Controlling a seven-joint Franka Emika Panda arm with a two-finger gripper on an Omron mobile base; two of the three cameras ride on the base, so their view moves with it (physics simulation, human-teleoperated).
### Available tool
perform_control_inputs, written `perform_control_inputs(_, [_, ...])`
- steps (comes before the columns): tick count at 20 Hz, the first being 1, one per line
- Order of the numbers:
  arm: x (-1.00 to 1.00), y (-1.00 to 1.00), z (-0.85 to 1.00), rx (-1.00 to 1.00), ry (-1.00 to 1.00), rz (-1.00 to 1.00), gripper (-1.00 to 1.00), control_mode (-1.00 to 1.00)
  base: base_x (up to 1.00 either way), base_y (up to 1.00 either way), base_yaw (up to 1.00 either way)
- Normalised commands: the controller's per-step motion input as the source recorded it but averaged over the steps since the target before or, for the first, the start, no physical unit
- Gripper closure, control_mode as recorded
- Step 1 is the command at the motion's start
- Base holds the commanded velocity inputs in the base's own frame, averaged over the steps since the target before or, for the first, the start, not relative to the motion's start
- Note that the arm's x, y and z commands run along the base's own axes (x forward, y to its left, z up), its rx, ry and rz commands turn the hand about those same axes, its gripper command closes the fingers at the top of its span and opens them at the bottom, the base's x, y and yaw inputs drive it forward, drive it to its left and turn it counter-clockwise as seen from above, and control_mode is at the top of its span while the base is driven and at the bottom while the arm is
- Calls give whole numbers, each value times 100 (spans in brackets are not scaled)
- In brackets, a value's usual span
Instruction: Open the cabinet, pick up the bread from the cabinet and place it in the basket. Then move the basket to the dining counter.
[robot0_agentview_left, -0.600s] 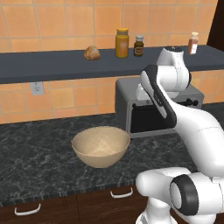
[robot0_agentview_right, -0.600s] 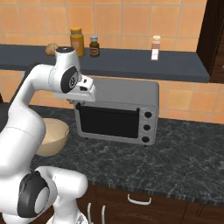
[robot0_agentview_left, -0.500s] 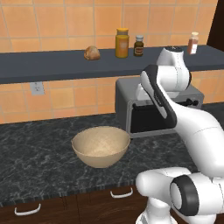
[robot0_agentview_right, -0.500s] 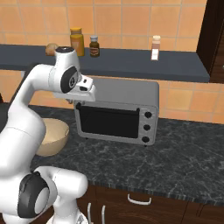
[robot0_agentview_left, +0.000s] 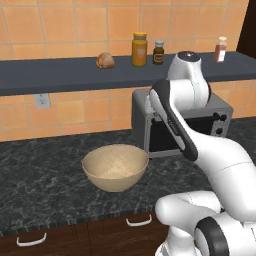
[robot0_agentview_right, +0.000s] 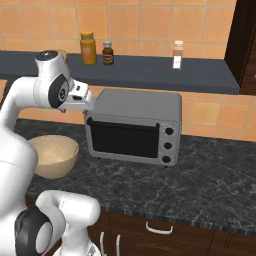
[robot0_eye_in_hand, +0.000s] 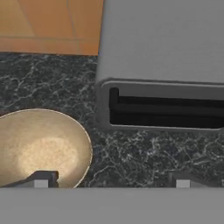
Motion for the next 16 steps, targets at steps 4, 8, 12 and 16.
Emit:
perform_control_inputs(4, [0,71,72,-3,-22,0,-100,-100,0,0,0])
perform_control_inputs(8, [0,63,80,0,-16,1,-100,-100,0,0,0])
perform_control_inputs(12, [7,76,76,0,-6,4,-100,-100,0,0,0])
perform_control_inputs(16, [41,56,62,0,-12,5,-100,-100,0,0,0])
